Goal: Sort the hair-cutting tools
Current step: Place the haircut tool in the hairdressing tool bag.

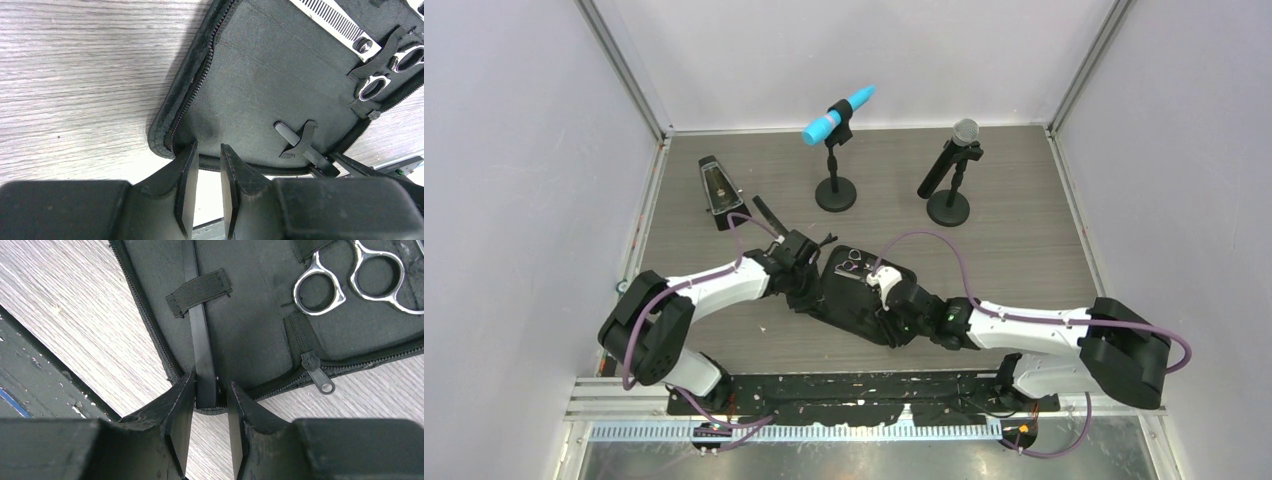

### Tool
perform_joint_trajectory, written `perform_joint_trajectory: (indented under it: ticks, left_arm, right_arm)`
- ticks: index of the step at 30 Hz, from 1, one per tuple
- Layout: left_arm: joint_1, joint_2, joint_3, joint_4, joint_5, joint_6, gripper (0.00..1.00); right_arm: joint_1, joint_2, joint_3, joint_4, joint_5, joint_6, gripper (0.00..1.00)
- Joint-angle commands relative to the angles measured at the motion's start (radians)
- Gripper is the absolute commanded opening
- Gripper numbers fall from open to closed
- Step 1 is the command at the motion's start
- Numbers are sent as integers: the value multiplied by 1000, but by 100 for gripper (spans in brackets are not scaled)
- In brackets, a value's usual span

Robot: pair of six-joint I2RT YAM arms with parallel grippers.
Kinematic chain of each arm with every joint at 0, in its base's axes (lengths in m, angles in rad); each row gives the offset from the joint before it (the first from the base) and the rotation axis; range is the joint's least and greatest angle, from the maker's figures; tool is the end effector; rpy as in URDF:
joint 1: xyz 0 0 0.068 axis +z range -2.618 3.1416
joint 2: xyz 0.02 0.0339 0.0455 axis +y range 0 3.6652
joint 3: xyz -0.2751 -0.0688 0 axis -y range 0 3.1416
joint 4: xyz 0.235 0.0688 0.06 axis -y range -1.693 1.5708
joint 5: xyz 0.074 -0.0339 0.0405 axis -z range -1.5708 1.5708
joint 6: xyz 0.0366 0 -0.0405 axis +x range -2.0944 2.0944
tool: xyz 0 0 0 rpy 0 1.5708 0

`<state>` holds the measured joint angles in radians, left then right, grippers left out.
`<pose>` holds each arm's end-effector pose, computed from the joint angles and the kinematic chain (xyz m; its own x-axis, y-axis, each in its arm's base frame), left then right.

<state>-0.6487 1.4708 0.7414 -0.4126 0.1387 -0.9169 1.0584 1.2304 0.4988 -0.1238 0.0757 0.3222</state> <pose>0.1990 -0.1572 0.1751 -0.9521 -0.2646 -0.1531 -0.1834 0.8951 -0.4065 0.1081 0.1865 0.1771 -0.6185 -0.4555 -0.6402 -0.6841 0.7130 0.1535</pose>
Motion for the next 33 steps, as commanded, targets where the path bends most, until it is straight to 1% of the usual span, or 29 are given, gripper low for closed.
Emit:
perform_joint_trajectory:
  ticks: [1, 8, 12, 14, 15, 18, 19, 20, 23, 28, 31, 33]
  left_arm:
    - [1, 21, 35, -63, -50, 38, 25]
    - [1, 40, 50, -116, -74, 66, 26]
    - [0, 48, 52, -122, -76, 71, 26]
    - [1, 48, 53, -122, -74, 75, 26]
    - [1, 45, 52, -121, -74, 75, 26]
    - [0, 10, 37, -95, -71, 74, 26]
    - [1, -6, 29, -80, -70, 70, 26]
    - [1, -24, 23, -67, -69, 68, 27]
    - [1, -73, 10, -21, -48, 66, 29]
    - [-1, -115, 43, 37, -14, 69, 30]
    - [-3, -66, 89, 38, 9, 79, 30]
    - [-9, -21, 107, 36, 29, 71, 30]
  right_arm:
    - [3, 30, 71, -39, 8, -63, 36]
    - [3, 113, 187, -112, 46, -158, 19]
    - [-5, 146, 213, -98, 25, -173, 16]
    - [-22, 150, 196, -58, -32, -157, 15]
    - [-31, 148, 173, -17, -96, -140, 14]
    - [-104, 138, 102, 91, -253, -96, 12]
    - [-121, 137, 66, 152, -283, -70, 11]
    - [-151, 134, 35, 176, -328, -59, 10]
    - [-196, 137, -5, 265, -386, -18, 6]
    - [-253, 168, -63, 392, -516, 50, 5]
    - [-286, 203, -76, 461, -567, 82, 5]
    - [-307, 228, -76, 477, -602, 108, 5]
